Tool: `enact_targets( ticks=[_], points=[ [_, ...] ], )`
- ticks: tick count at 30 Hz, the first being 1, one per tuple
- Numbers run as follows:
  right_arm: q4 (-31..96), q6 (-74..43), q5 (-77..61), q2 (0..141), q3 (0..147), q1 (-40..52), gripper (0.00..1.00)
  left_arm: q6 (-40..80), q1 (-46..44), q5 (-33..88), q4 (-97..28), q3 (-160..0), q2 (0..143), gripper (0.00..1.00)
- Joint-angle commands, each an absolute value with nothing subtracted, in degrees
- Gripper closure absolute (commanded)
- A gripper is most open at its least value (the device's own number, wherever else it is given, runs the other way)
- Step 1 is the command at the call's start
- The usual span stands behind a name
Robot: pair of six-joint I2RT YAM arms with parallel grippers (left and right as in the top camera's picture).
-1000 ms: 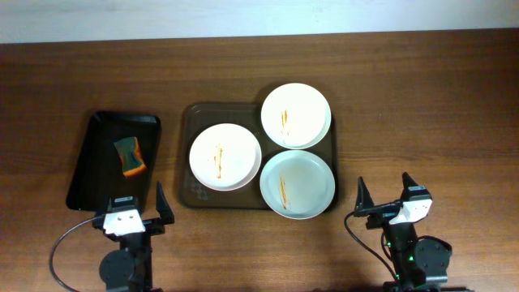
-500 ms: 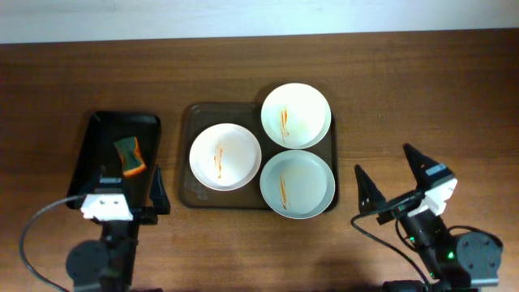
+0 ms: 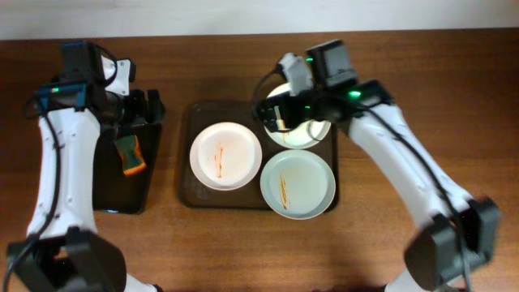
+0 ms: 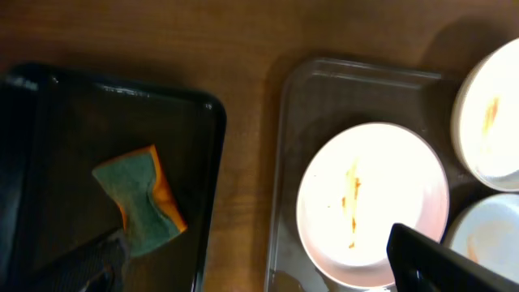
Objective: Clean dirty plates on tray and stack at the side
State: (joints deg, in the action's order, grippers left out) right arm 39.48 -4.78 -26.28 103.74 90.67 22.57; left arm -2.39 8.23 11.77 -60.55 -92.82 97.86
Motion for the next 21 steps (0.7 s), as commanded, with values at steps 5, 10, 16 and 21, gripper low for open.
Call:
enact_targets(
  ticks=[5, 10, 16, 21],
  points=[
    [35.8, -16.2, -20.3, 119.5, 91.7, 29.7, 0.47, -2.1, 10.7, 7.4, -60.9, -94.0, 103.1, 0.00],
    [38.3, -23.0, -3.3, 122.1, 91.7, 34.5, 0.55, 2.0, 14.2, 7.5, -58.4, -94.0, 103.1, 0.02],
    [39.2, -24.7, -2.3, 123.4, 91.3, 34.6, 0.57, 2.1, 14.2, 7.5, -57.7, -94.0, 103.2, 0.00],
    [39.4, -30.6, -3.0, 126.8, 91.0, 34.9, 0.74, 2.1, 14.2, 7.0, -60.0, -93.8, 103.2, 0.00]
  ],
)
